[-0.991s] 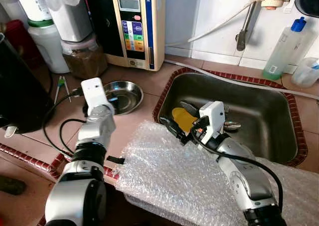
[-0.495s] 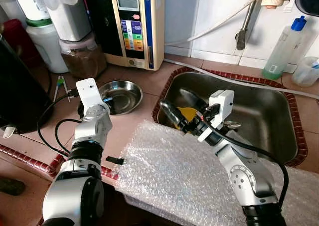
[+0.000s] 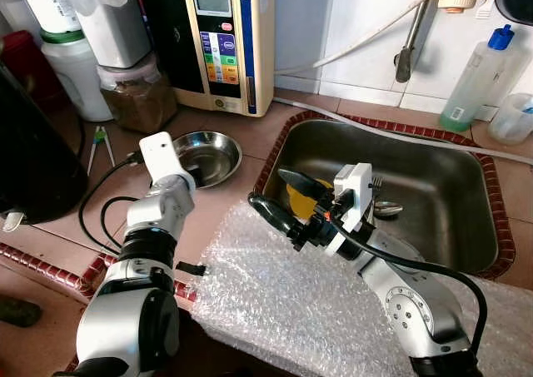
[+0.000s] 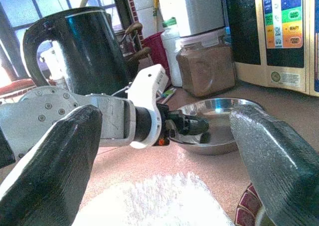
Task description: Kitchen organization
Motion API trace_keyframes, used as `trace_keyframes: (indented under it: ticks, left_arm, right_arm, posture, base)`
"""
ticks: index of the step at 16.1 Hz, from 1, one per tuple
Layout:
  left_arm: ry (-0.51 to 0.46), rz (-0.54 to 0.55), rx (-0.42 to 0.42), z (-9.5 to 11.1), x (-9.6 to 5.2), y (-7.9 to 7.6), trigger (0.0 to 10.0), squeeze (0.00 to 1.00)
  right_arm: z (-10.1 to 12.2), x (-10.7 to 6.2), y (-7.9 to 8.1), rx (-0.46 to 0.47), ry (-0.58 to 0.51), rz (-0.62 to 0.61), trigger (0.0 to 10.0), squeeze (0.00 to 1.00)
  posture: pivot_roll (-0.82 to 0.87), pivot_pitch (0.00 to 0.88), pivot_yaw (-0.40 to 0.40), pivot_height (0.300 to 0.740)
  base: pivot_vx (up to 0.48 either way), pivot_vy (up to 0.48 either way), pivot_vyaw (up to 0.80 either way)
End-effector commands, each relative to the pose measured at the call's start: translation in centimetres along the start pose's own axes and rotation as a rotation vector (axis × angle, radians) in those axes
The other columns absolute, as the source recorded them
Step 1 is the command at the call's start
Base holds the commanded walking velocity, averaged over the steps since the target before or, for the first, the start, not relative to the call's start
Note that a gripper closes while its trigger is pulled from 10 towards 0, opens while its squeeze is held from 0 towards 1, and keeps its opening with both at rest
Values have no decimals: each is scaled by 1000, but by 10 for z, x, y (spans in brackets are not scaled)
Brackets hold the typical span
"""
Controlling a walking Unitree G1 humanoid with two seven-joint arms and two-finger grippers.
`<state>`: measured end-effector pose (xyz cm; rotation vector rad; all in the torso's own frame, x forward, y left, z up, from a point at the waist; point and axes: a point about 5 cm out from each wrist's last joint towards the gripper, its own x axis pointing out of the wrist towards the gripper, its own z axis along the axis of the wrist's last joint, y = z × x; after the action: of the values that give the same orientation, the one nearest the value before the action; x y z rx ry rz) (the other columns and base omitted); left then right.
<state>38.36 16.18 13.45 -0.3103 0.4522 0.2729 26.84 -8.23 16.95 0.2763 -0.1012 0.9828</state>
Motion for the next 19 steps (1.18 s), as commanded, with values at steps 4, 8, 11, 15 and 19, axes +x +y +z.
trace_keyframes:
  ticks: [4,8,11,15,19]
  left_arm:
    - [73,-35,-126,-2,1,4,0,0]
    - [60,-53,-149,1,0,7,0,0]
    - [53,-71,-120,-2,0,11,0,0]
    - [31,-102,-12,-5,-1,16,0,0]
    - [-27,-175,34,-6,-3,15,0,0]
  right_arm:
    - [1,0,5,-5,17,31,10000,0]
    - [0,-2,5,-1,25,42,10000,0]
    - [0,-2,4,-3,31,43,10000,0]
    - [-1,-3,3,-3,40,44,10000,0]
    - [-2,-4,4,1,43,44,10000,0]
  posture:
    - [-67,67,86,740]
    - [-65,67,86,740]
    - [-65,66,86,740]
    - [-64,66,85,740]
    - [-67,65,85,740]
  base:
    - [0,0,0]
    - [0,0,0]
    - [0,0,0]
    - [0,0,0]
    - [0,0,0]
